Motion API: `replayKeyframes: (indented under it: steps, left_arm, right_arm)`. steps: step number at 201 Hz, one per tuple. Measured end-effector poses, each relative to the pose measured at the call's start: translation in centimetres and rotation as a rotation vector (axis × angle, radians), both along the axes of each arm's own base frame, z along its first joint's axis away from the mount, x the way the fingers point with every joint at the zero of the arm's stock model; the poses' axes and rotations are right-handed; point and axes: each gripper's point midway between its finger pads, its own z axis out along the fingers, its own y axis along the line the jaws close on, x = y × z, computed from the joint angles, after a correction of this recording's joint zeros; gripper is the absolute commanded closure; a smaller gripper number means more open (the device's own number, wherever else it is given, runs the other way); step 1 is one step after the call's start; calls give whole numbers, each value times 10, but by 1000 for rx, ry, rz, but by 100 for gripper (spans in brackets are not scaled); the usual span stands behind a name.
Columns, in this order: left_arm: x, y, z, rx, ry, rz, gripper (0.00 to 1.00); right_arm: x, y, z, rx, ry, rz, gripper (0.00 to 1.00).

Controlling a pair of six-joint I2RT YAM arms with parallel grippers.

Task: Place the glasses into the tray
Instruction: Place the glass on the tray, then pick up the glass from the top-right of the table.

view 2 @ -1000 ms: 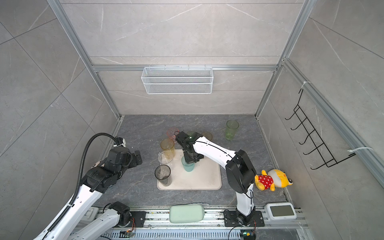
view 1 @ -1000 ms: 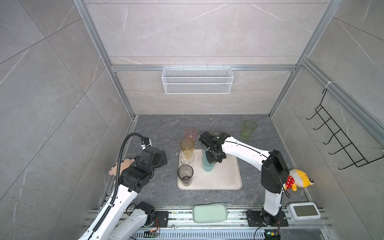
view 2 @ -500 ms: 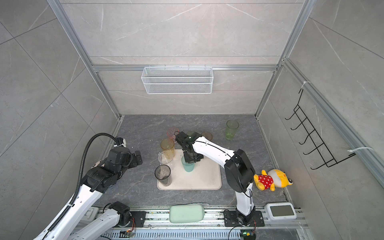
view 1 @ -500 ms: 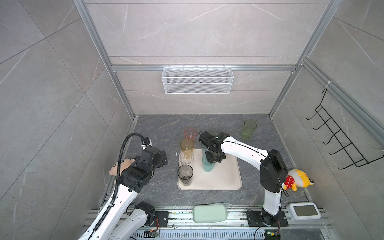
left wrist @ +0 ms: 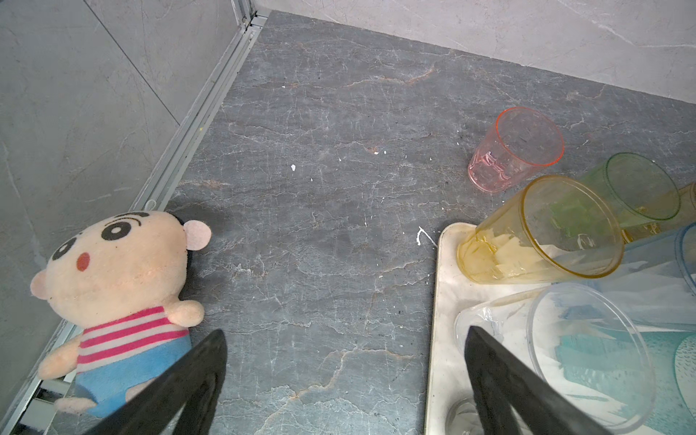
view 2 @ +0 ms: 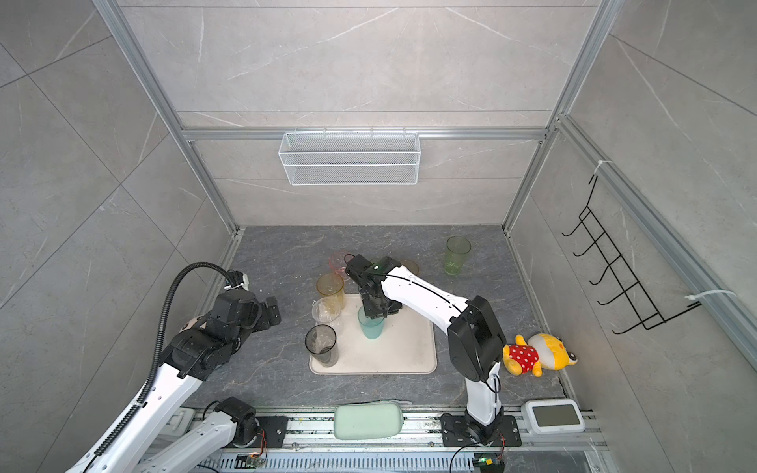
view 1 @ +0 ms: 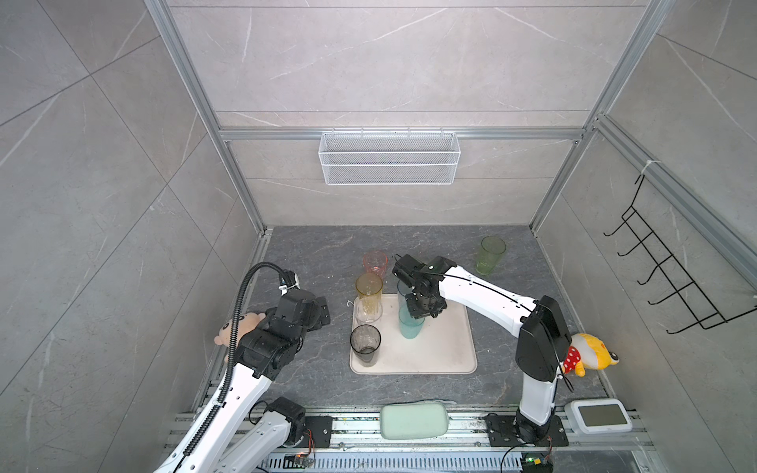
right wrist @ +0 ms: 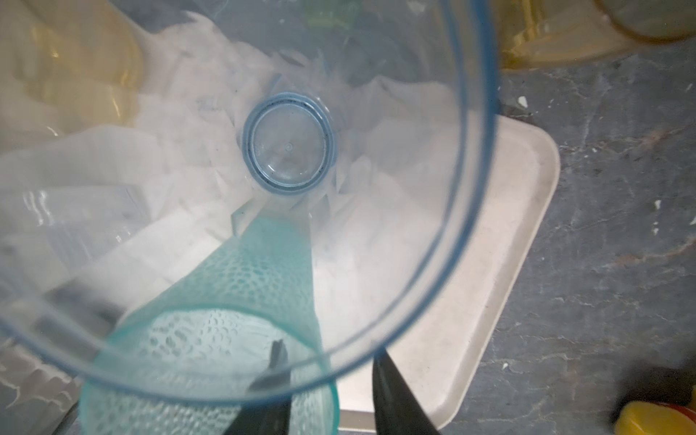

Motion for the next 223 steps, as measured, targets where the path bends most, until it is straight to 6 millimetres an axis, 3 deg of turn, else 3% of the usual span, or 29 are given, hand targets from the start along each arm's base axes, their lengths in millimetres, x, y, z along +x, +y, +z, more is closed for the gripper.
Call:
replayKeyframes:
  steps: [48, 70, 104, 183, 223]
  left_arm:
    - [0, 0, 0, 0, -1, 1, 2]
    - [0, 0, 0, -1, -2, 1, 2]
    - [0, 0, 1, -4, -3, 2, 2]
    - [-1, 0, 2, -6, -7, 2, 2]
    - [-1, 0, 1, -5, -6, 2, 2]
  right_arm:
    - [1, -12, 50, 31, -109, -2, 55]
    - [6, -26, 75, 7, -201, -13, 48]
    - [24, -52, 107, -55, -340, -64, 46]
    - [80, -128, 138, -124, -528, -263, 37]
    - [105, -159, 137, -132, -594, -371, 34]
